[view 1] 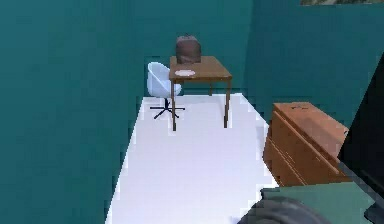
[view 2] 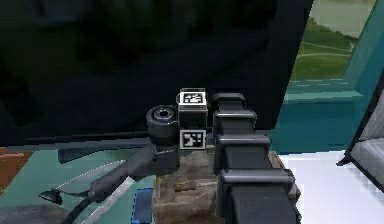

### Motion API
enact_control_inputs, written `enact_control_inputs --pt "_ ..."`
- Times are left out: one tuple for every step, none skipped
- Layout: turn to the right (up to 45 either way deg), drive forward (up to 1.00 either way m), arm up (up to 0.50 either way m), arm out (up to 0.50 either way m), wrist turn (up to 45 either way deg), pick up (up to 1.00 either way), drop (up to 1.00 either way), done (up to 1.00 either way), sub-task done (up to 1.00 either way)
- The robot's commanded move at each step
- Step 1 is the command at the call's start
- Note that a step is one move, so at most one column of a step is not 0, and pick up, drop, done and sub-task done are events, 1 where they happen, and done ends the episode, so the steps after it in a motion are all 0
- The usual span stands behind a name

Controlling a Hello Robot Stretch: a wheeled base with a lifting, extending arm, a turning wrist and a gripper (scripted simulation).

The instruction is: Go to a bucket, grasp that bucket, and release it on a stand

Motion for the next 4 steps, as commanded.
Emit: enact_control_inputs --pt "0.0 0.00 0.00 0.00 -24.0 0.00 0.00 0.00 0.00" --pt "0.0 0.00 0.00 -0.10 0.0 0.00 0.00 0.00 0.00" --pt "45.0 0.00 0.00 0.00 0.0 0.00 0.00 0.00 0.00" --pt "39.0 0.00 0.00 0.00 0.0 0.00 0.00 0.00 0.00"
